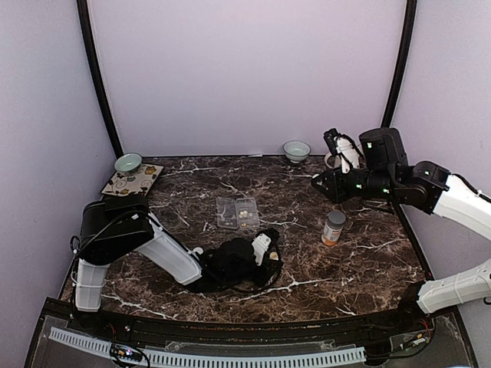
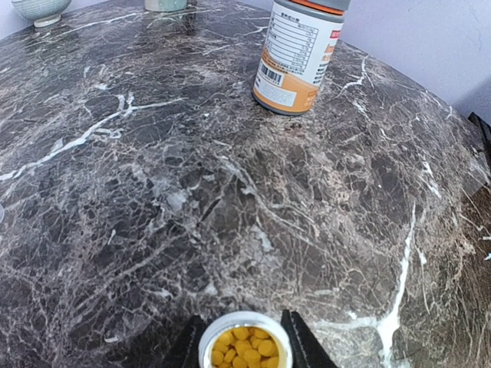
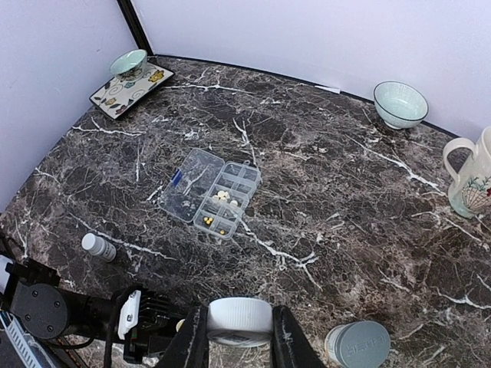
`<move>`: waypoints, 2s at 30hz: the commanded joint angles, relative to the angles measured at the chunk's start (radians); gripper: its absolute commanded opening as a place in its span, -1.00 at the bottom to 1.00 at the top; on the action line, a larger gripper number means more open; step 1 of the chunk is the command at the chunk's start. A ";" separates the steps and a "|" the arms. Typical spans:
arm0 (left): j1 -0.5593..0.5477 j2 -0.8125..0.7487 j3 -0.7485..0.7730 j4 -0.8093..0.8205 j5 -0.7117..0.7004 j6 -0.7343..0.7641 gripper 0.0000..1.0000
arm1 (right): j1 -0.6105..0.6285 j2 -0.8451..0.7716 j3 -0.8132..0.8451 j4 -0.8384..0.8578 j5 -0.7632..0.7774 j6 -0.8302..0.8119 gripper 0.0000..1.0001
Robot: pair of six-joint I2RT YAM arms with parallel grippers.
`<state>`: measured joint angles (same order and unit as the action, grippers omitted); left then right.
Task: Sort the pills into containers
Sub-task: Pick up the pill bottle from the center of the board, then place the pill bottle at the center of the board.
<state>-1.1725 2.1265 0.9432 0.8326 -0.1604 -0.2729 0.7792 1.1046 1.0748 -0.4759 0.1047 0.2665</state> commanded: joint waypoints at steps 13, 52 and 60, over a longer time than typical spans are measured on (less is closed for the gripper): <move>0.011 -0.117 0.105 -0.465 0.303 0.300 -0.76 | -0.014 0.027 0.002 -0.035 -0.061 0.025 -0.66; 0.150 -0.097 0.111 -0.348 0.376 0.422 -1.00 | 0.109 0.024 -0.153 -0.050 -0.103 0.181 -0.66; 0.186 -0.062 0.101 -0.325 0.395 0.434 -0.94 | 0.138 0.053 -0.126 -0.065 -0.088 0.195 -0.66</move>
<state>-1.0077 2.0560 1.0393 0.4801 0.2131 0.1535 0.8982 1.1450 0.9291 -0.5343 -0.0025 0.4465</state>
